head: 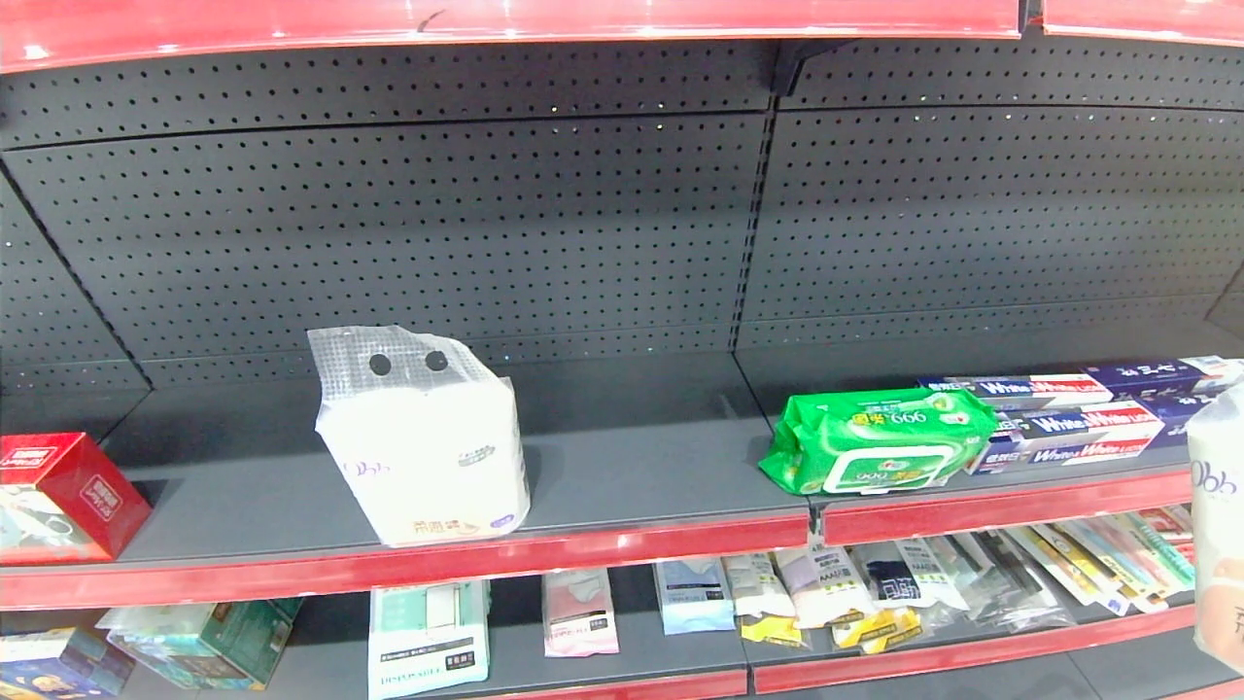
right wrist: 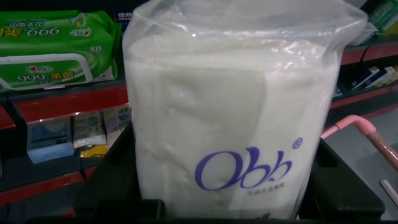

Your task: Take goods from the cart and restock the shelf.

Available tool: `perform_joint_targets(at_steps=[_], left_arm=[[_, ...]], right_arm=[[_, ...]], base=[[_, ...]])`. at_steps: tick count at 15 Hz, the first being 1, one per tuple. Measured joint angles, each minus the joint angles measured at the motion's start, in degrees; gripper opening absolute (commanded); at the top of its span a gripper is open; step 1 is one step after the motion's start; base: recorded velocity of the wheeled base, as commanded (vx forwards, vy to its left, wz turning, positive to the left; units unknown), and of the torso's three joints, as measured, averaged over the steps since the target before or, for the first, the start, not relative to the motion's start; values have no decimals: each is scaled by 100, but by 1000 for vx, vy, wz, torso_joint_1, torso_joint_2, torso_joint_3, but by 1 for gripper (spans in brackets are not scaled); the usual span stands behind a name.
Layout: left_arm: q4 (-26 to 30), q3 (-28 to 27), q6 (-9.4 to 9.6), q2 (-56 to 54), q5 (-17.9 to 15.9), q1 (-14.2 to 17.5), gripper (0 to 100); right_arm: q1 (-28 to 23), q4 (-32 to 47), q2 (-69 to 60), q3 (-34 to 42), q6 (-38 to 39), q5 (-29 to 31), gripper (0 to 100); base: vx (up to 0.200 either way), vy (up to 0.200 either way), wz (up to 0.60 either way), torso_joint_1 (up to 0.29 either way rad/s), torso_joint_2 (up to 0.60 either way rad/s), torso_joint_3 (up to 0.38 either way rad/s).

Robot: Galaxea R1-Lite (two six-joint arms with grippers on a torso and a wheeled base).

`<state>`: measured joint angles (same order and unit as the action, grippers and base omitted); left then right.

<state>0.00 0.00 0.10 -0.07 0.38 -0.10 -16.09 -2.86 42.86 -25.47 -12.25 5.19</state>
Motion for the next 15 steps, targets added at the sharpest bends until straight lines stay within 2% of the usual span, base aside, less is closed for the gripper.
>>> perform_joint_targets(at_steps=[11,15], left_arm=[[0,0,0,0,-5,2,100],[0,0,0,0,-5,-1,100]], right_arm=[[11,44,-149,35,13,-29,0],[48,77,-255,-107,-1,-285,0]], base=[[0,0,0,0,0,0],[0,0,0,0,0,0]])
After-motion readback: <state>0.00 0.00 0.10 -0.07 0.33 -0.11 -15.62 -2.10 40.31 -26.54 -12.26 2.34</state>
